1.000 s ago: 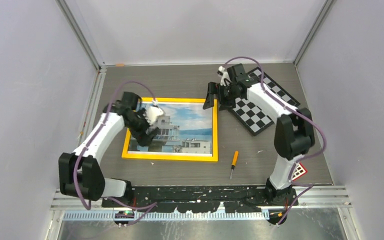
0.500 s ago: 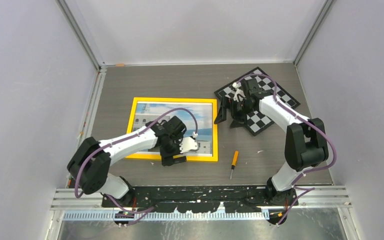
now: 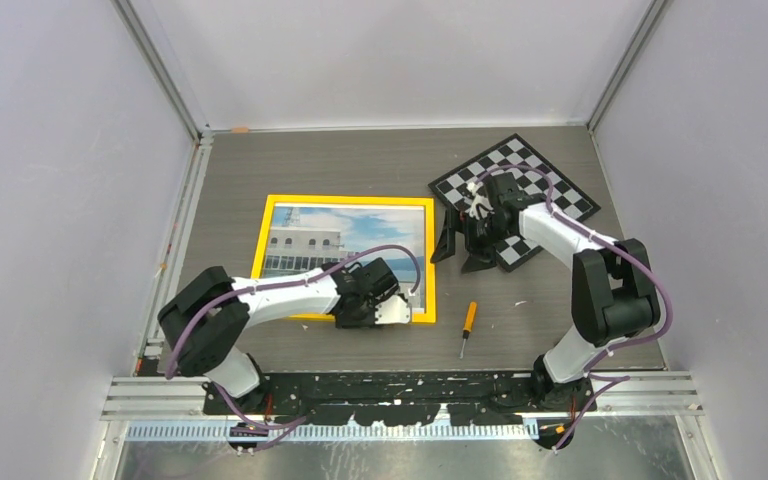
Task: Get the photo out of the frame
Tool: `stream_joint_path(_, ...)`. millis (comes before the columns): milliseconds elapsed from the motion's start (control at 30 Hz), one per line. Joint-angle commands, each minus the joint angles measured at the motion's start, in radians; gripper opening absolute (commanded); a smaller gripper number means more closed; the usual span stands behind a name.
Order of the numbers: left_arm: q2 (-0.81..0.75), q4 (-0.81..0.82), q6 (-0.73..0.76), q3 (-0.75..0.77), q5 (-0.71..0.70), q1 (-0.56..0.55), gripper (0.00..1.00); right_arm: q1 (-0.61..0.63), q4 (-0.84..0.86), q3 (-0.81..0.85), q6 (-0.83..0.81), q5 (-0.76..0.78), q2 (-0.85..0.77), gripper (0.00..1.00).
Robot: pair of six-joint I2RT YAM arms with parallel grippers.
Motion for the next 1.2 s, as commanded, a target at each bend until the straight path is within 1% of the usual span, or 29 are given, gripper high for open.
stream_joint_path(0, 0.028, -0.005, -0.009, -0.001, 0.007, -0.015, 0.34, -0.005, 0.05, -0.041, 0.029, -0.019, -0.042, 1.0)
stream_joint_path(133, -0.035, -0.07, -0.052, 0.058, 0.055, -0.013, 0.03, -0.007, 0.063, -0.049, 0.041, -0.033, -0.03, 1.0)
stream_joint_path(167, -0.057, -0.072, -0.063, 0.066, 0.059, -0.011, 0.0, -0.01, 0.065, -0.049, 0.045, -0.048, -0.023, 1.0)
stream_joint_path(367, -0.169, -0.073, -0.076, 0.102, 0.122, 0.021, 0.0, -0.016, 0.099, -0.07, 0.068, -0.202, 0.013, 1.0)
stream_joint_path(533, -0.248, -0.04, -0.059, 0.092, 0.159, 0.046, 0.0, -0.017, 0.192, -0.114, 0.135, -0.275, 0.048, 0.99)
stream_joint_path(600, -0.266, -0.03, -0.049, 0.085, 0.165, 0.048, 0.0, -0.015, 0.231, -0.12, 0.176, -0.321, 0.073, 1.0)
stream_joint_path(767, -0.296, 0.003, -0.051, 0.071, 0.166, 0.054, 0.0, -0.006, 0.407, -0.15, 0.366, -0.427, 0.121, 0.97)
stream_joint_path(900, -0.32, 0.048, -0.07, 0.064, 0.163, 0.058, 0.0, 0.006, 0.558, -0.191, 0.517, -0.478, 0.155, 0.91)
stream_joint_path(1000, -0.335, 0.076, -0.083, 0.06, 0.166, 0.06, 0.0, 0.017, 0.622, -0.221, 0.567, -0.496, 0.162, 0.87)
stream_joint_path(1067, -0.341, 0.09, -0.094, 0.059, 0.172, 0.063, 0.0, 0.021, 0.721, -0.255, 0.634, -0.507, 0.161, 0.83)
stream_joint_path(1100, -0.344, 0.091, -0.097, 0.059, 0.179, 0.063, 0.0, 0.021, 0.779, -0.275, 0.679, -0.511, 0.159, 0.79)
stream_joint_path(1167, -0.347, 0.097, -0.102, 0.055, 0.183, 0.063, 0.0, 0.022, 0.84, -0.291, 0.731, -0.519, 0.157, 0.67)
